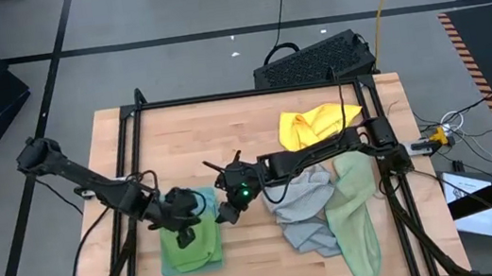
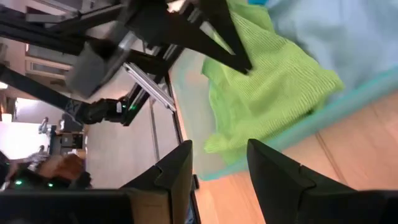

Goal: Fold microfiber towels
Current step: Put the green microfiber cloth into the green bin, then adjust the green bin, then fold the top gray microfiber cloth

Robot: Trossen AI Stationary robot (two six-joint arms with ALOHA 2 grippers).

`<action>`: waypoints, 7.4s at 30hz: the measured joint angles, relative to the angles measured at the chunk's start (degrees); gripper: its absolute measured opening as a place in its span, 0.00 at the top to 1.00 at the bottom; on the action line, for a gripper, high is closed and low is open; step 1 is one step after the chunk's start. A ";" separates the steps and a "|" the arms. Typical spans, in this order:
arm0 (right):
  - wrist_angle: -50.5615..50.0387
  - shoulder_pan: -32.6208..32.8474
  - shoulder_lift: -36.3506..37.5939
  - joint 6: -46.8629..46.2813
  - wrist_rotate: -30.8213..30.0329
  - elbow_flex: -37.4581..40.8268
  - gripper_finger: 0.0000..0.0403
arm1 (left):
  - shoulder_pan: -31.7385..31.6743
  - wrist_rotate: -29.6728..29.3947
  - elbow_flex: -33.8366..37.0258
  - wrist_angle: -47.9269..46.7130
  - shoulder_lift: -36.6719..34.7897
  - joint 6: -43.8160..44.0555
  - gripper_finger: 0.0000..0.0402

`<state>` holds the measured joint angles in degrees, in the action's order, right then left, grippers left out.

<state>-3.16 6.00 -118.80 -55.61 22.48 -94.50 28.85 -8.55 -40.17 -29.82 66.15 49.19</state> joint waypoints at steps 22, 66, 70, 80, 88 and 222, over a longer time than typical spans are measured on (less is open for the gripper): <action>-20.29 0.85 5.61 9.41 -3.46 0.00 0.64 | -0.07 3.91 7.43 31.63 15.57 -9.17 0.98; -14.80 4.63 5.57 6.78 -6.27 5.95 0.64 | 6.75 12.18 4.00 19.88 7.46 5.10 0.99; -14.24 4.63 5.57 6.68 -6.29 5.95 0.64 | 8.92 9.21 4.08 0.65 3.00 11.95 0.98; -14.24 3.85 5.57 7.73 -6.16 5.95 0.64 | 8.78 8.45 7.86 0.55 3.06 11.10 0.99; -14.25 3.43 5.57 8.49 -5.99 5.90 0.64 | 8.45 9.49 11.41 6.57 5.70 8.90 0.98; -36.88 8.11 57.30 25.33 -11.11 47.60 0.64 | -18.60 3.51 -23.10 -10.49 3.55 6.76 0.84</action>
<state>-40.05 14.11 -61.49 -30.28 11.36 -46.90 10.25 -5.04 -63.28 -40.32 69.71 55.95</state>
